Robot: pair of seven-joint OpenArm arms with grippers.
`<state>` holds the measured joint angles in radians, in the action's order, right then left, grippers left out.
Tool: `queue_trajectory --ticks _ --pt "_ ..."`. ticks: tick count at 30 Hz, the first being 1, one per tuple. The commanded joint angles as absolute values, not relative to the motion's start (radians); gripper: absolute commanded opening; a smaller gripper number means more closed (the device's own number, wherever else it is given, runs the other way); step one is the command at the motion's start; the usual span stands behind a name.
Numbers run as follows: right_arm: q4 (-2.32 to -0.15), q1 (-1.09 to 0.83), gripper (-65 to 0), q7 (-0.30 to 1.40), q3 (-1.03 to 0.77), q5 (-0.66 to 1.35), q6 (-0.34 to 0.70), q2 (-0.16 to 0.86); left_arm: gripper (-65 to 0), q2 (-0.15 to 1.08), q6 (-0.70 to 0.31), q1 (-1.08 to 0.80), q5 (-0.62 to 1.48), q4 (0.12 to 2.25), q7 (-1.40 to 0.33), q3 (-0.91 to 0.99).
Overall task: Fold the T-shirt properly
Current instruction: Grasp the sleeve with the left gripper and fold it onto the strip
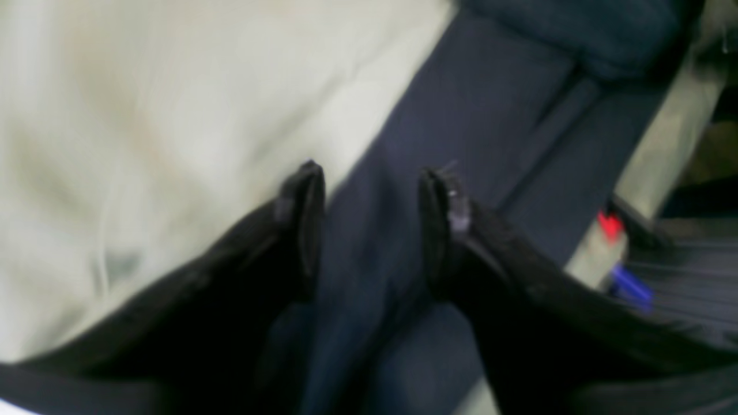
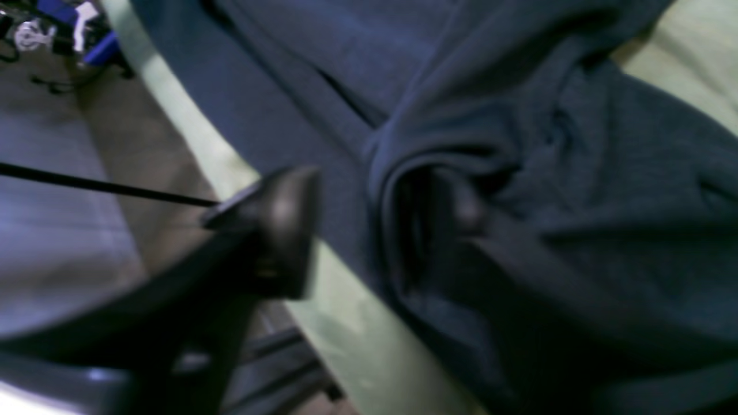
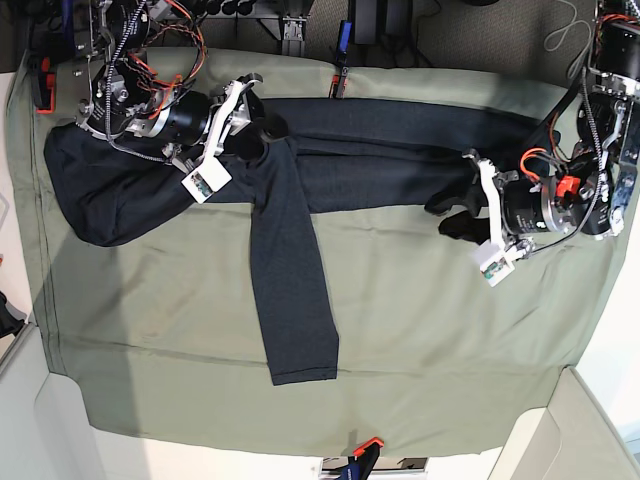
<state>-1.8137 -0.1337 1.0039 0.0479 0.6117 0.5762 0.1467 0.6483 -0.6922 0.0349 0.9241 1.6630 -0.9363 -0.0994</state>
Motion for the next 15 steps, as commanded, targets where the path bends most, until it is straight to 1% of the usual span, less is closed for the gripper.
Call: queue_trajectory --ticks 1,3,4,10,14,15 --pt "-1.831 -0.124 -29.9 0.983 0.037 0.617 0.58 0.149 -29.0 0.639 -0.698 0.082 0.923 1.643 -0.888 -0.091" --pt "-1.831 -0.125 -29.9 0.98 0.01 0.598 0.579 0.149 -23.8 0.571 -0.698 0.145 0.887 1.543 -0.836 -0.092" --pt "-1.831 -0.125 -29.9 0.98 -0.011 0.598 0.578 0.149 -22.7 0.533 -0.698 0.181 0.876 1.482 -0.826 -0.092" --pt "-1.831 -0.125 -29.9 0.97 -0.2 0.641 0.573 0.149 -22.7 0.303 -0.698 0.392 0.828 1.11 -0.819 -0.092" --pt "-1.831 -0.125 -29.9 0.994 -0.301 0.668 0.572 0.15 -22.7 0.209 -0.698 0.473 0.664 0.962 -0.747 -0.092" --pt "-1.831 -0.126 -29.9 0.998 -0.319 0.675 0.572 0.152 -22.7 0.196 -0.685 0.485 0.645 0.938 -0.735 -0.092"
